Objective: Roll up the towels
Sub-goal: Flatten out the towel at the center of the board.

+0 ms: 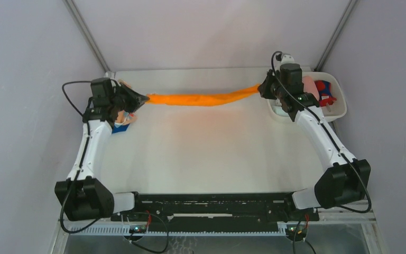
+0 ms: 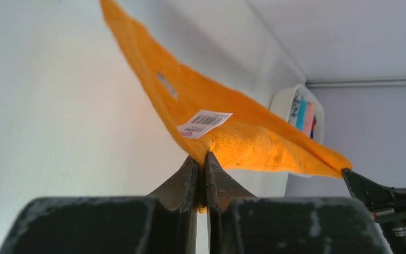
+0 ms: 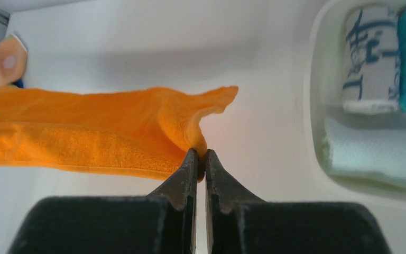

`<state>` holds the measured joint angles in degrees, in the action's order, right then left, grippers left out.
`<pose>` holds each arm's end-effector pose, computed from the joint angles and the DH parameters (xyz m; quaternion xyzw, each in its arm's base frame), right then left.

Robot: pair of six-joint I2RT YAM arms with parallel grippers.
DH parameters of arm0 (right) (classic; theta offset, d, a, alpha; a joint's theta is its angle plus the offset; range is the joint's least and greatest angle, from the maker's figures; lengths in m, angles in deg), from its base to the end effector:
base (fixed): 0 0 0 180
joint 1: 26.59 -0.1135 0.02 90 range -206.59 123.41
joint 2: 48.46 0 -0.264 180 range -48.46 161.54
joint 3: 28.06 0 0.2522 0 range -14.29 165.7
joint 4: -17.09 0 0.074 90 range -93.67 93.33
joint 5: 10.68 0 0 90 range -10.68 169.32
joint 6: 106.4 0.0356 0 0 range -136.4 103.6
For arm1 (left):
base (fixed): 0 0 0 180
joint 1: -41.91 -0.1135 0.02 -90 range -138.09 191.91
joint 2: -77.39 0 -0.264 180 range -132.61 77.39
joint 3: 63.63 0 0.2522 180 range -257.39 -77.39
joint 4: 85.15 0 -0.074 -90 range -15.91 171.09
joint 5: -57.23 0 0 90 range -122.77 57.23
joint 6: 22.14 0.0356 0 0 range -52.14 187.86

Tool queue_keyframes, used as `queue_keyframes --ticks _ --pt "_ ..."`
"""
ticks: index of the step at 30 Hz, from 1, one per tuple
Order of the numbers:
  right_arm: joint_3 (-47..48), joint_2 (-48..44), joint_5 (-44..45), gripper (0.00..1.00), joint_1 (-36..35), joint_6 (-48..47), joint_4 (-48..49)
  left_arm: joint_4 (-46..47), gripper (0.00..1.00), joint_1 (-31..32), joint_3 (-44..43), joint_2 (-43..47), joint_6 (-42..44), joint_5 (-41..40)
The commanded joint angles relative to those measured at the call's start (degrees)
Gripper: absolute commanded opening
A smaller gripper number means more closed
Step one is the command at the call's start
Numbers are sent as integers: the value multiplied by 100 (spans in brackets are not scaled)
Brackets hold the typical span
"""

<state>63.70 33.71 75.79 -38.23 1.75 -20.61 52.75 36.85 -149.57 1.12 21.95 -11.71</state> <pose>0.3221 0.0686 0.3654 0.0329 0.8568 0.1576 0.4899 0.2964 0.0134 0.3548 -0.2913 0.8157 -0.3153 0.3878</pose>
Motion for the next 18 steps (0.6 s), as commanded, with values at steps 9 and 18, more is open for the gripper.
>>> queue_keyframes --ticks 9,18 --pt "-2921 -413 -54 0 -97 838 465 927 11 -9 3898 628 -172 -113" --pt "-3854 -616 453 22 -547 1228 -7 562 34 -5 4904 1396 -167 -531"
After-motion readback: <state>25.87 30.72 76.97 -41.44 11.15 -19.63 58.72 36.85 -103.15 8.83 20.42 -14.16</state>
